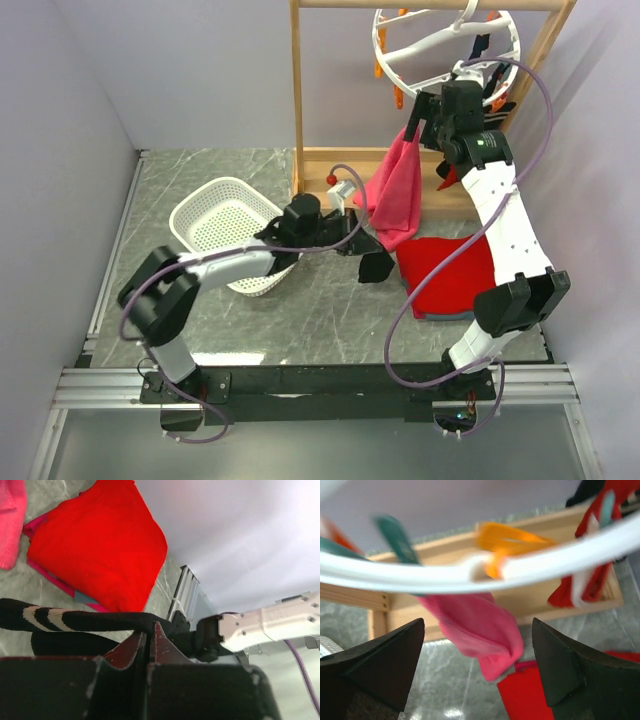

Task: Remove the socks clipped to the hanger

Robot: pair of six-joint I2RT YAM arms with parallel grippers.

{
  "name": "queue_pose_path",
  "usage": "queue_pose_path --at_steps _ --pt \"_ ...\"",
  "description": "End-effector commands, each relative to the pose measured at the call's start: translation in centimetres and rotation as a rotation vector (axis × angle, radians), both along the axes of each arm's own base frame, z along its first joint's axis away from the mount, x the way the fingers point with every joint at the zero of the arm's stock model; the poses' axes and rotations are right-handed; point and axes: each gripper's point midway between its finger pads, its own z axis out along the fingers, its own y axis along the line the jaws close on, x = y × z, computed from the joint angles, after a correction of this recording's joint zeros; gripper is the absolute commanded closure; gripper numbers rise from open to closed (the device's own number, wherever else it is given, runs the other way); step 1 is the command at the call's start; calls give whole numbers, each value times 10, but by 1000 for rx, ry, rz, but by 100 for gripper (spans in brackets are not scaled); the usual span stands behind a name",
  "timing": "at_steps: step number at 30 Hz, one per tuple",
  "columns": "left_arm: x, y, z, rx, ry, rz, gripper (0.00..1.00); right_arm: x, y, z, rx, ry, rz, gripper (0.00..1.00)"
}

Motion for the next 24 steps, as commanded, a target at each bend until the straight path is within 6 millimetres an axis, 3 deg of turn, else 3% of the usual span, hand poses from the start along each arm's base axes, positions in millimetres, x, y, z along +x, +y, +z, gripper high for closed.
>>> queue_pose_path --at_steps 1,3,4,5,6,7,8,10,12,16,17,20,24 --pt "-16 29 47 -28 -125 47 99 -32 -17 -8 -24 35 -114 5" --pt "-17 46 44 28 -105 96 99 -45 -8 -20 -64 51 -147 0" --pt "-18 54 36 58 -95 110 99 -56 -17 -30 -115 59 -225 0" --pt "-20 62 43 57 -100 126 99 -63 -14 -36 -144 68 -239 0" --pt "-15 73 38 86 -81 163 99 -72 5 -41 -167 73 -205 0" --pt "-15 81 33 100 -67 183 99 -80 8 -50 -190 88 -203 0" --pt "-17 92 46 78 -80 206 99 -87 11 -56 -206 105 -208 0" --pt "-7 115 49 80 -53 277 99 -102 23 -74 -187 138 -166 0" --pt "2 141 66 63 -66 360 99 -116 35 -92 -128 151 -84 0" --pt "30 200 73 163 -70 609 98 -144 65 -112 29 149 97 0" --pt "42 219 73 183 -66 679 98 -148 84 -112 93 136 195 0" --pt "63 264 79 198 -46 830 98 -167 99 -124 158 113 300 0" --pt "84 298 85 171 -15 929 94 -180 111 -135 194 154 372 0"
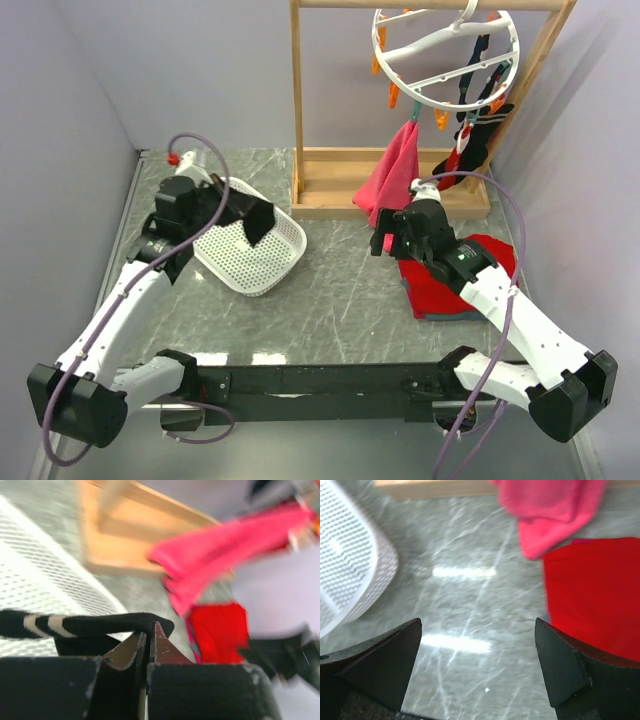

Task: Remove the socks clipped to the hanger

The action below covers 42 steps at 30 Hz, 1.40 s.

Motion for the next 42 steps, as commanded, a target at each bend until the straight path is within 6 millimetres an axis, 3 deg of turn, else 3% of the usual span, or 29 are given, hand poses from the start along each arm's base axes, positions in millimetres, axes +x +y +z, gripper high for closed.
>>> queue_pose_path --at_steps 1,4,5,8,12,13,15,16,18,19,23,24,25,27,28,31,33,34,35,36,39,40,42 --pt "23 44 6 9 28 154 95 0 33 15 129 -40 118 0" --pt "40 81 -5 21 85 280 98 -1 30 15 111 -47 124 0" --pt "46 102 -8 22 94 345 99 -2 29 15 106 -49 126 0" --pt "56 127 -6 -16 86 419 98 -6 25 19 96 -70 133 0" --pt "78 115 -6 -65 58 356 96 -11 20 25 89 -101 144 0" --pt "88 111 -23 -71 113 343 97 -11 21 27 96 -108 148 0" --pt "99 99 -29 -95 142 276 99 -16 28 32 130 -112 190 0" --pt "107 96 -49 -92 192 260 99 -17 32 34 147 -120 208 0" --pt "115 94 -66 -93 221 248 99 -24 41 37 184 -122 261 0" --pt "123 103 -81 -100 245 270 99 -25 43 39 194 -127 272 0" --pt "139 95 -104 -139 248 231 95 -31 47 38 220 -127 305 0" --pt "146 99 -104 -118 247 243 86 -32 48 39 220 -126 312 0" --pt "152 101 -118 -84 273 252 79 -32 48 39 217 -124 313 0" --pt "161 108 -129 -15 283 262 60 -32 49 41 217 -124 320 0" --pt "163 107 -143 -2 318 252 57 -34 50 41 221 -120 332 0" --pt "156 95 -157 71 388 203 48 -37 52 39 225 -110 347 0" --pt "144 100 -162 178 403 235 30 -37 52 37 218 -102 345 0" --pt "137 95 -144 209 361 237 22 -35 49 37 209 -104 331 0" --pt "128 97 -145 242 361 246 8 -34 48 37 203 -103 323 0" --pt "117 101 -129 253 339 265 8 -32 47 36 194 -103 313 0" --pt "90 102 -119 251 319 267 8 -27 39 37 162 -96 269 0" --pt "79 92 -90 226 237 243 9 -28 37 37 153 -92 264 0" --pt "57 74 -80 212 196 182 12 -25 32 38 126 -95 237 0"
